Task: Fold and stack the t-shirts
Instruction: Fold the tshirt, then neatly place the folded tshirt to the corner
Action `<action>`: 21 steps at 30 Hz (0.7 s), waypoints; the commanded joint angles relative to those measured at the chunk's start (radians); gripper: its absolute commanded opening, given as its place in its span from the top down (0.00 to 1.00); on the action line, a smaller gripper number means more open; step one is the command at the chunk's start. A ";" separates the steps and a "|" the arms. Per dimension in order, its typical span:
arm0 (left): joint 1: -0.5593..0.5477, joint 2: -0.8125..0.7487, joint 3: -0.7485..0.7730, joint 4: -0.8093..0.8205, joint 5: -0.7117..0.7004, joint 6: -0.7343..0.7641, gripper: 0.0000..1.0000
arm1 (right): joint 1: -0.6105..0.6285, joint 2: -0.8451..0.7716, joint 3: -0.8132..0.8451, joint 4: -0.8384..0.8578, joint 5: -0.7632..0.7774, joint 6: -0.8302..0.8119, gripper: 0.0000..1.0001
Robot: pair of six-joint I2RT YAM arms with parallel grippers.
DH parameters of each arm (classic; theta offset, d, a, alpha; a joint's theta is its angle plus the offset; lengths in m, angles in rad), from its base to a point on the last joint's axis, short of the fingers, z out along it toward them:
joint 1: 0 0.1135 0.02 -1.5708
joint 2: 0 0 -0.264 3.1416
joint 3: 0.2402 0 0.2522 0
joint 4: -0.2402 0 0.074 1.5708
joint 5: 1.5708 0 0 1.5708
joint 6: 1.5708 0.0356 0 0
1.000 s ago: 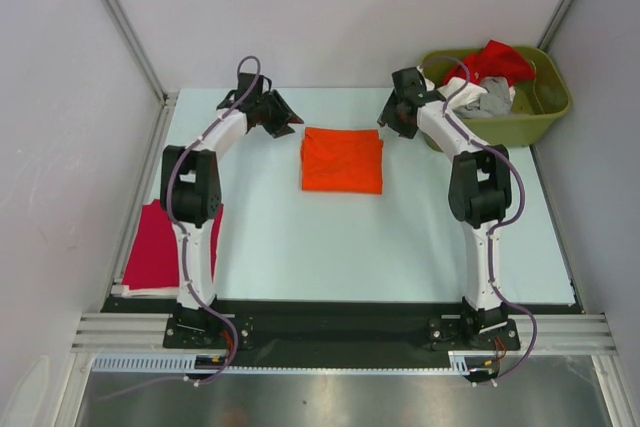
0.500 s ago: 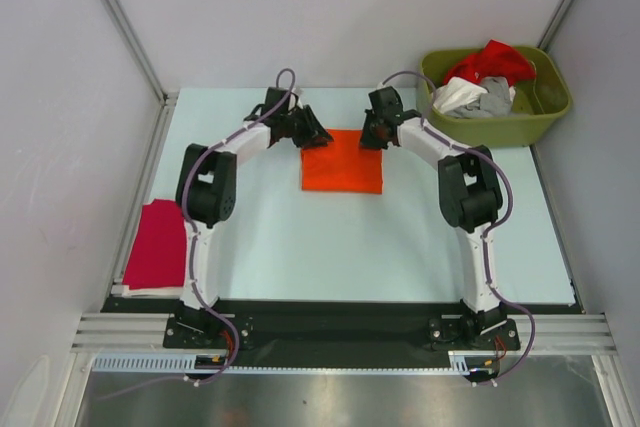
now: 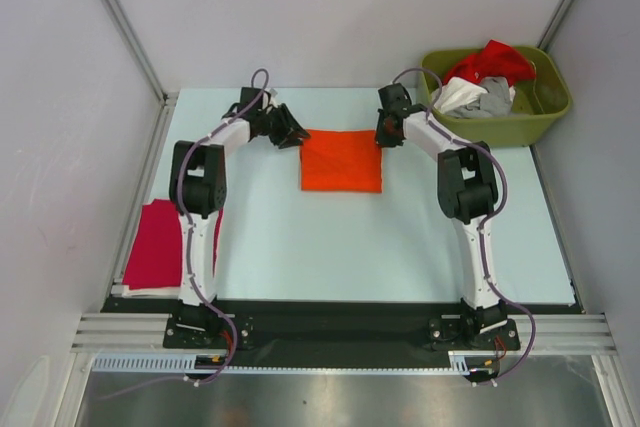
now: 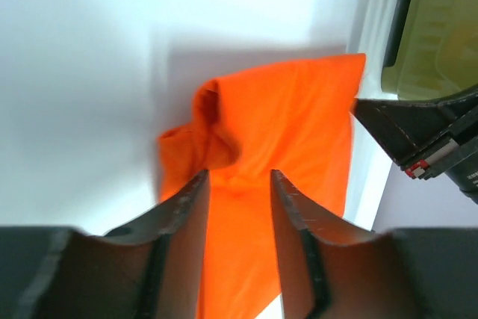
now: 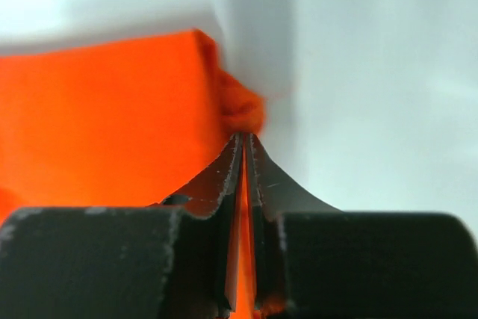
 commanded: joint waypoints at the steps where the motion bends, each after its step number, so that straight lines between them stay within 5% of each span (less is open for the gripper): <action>1: 0.019 -0.088 0.029 -0.018 0.049 0.070 0.54 | 0.017 -0.041 0.094 -0.117 0.119 -0.092 0.90; 6: 0.052 -0.214 0.038 -0.037 0.052 0.096 0.53 | 0.071 -0.144 0.128 -0.266 0.232 -0.137 0.77; 11: 0.077 -0.353 -0.034 -0.115 -0.048 0.148 0.53 | 0.177 -0.328 0.016 -0.295 0.335 -0.267 0.43; 16: 0.077 -0.626 -0.363 -0.101 -0.195 0.065 0.50 | 0.311 -0.480 -0.256 -0.109 0.238 -0.491 0.13; 21: 0.077 -0.820 -0.613 -0.113 -0.247 -0.022 0.48 | 0.398 -0.535 -0.376 -0.007 0.262 -0.632 0.04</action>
